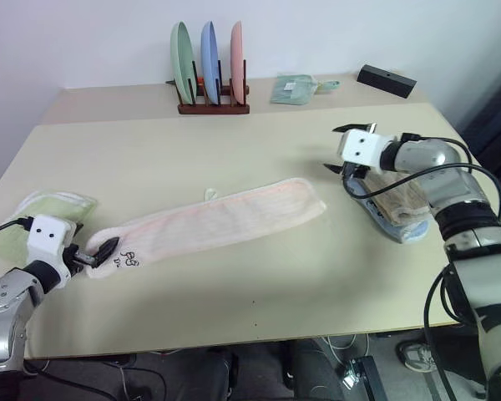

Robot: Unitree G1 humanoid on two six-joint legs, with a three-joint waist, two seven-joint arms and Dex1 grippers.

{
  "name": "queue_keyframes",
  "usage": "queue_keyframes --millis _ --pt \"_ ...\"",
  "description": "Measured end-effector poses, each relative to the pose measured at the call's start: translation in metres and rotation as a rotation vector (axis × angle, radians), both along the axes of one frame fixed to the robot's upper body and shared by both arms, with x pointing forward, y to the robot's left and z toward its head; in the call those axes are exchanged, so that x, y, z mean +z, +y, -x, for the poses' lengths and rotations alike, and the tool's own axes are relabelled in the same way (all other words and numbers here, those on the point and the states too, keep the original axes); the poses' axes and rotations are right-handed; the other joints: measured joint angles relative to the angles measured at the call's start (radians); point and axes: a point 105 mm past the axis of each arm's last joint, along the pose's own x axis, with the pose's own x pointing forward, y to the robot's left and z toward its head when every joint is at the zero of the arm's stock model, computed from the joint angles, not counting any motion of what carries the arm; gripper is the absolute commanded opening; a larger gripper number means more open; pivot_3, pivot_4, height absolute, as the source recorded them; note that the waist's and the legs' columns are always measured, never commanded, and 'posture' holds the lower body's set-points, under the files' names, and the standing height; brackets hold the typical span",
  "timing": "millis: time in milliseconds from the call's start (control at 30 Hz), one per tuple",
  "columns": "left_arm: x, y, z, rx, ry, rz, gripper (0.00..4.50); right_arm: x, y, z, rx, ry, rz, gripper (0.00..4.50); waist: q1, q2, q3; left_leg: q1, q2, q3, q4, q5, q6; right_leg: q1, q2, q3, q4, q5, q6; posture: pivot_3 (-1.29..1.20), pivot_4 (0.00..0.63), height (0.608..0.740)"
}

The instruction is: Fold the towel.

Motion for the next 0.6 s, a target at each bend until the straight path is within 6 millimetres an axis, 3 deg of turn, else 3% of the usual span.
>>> queue_keyframes --millis 133,300,367,433,500,600 --pt "0.024 -0.001 -0.001 0.041 -0.115 0.033 4.5 -0.027 -0.005 0.048 -0.027 0.269 -0.304 4.49 0.008 0.001 0.0 -0.003 0.0 -0.001 0.003 -0.001 0.001 0.0 -0.001 0.0 0.0 0.0 0.0 0.0 0.15 0.726" --pt "0.039 -0.019 -0.007 -0.029 -0.17 0.041 4.5 -0.046 0.03 0.106 0.007 0.61 -0.61 4.49 0.011 0.0 0.0 0.001 0.001 0.0 0.006 -0.005 0.006 0.003 0.0 0.0 0.001 0.001 0.0 0.0 0.15 0.726" --pt "0.042 -0.035 -0.009 -0.095 -0.177 0.039 4.5 -0.051 0.038 0.113 -0.036 0.696 -0.717 4.49 0.014 0.0 0.0 0.001 0.001 0.0 0.006 -0.005 0.006 0.004 0.0 0.0 0.0 0.001 0.0 0.0 0.15 0.726" --pt "0.038 -0.063 -0.008 -0.232 -0.142 0.012 4.5 -0.06 0.041 0.114 -0.125 0.768 -0.885 4.49 0.021 -0.002 -0.002 0.002 0.001 0.0 0.006 -0.005 0.006 0.006 0.0 0.0 0.0 0.001 0.0 0.0 0.15 0.726" --pt "0.031 -0.096 -0.005 -0.382 -0.101 0.015 4.5 -0.081 0.05 0.116 -0.216 0.877 -0.986 4.49 0.025 -0.001 -0.002 0.002 0.0 0.0 0.007 -0.005 0.006 0.005 0.0 0.0 0.0 0.001 0.0 0.0 0.15 0.726" --pt "0.025 -0.129 0.003 -0.531 -0.054 0.034 4.5 -0.1 0.055 0.116 -0.354 0.96 -1.086 4.49 0.023 -0.001 -0.001 0.001 0.0 0.0 0.006 -0.004 0.006 0.004 0.0 0.0 0.001 0.001 0.0 0.0 0.15 0.726"
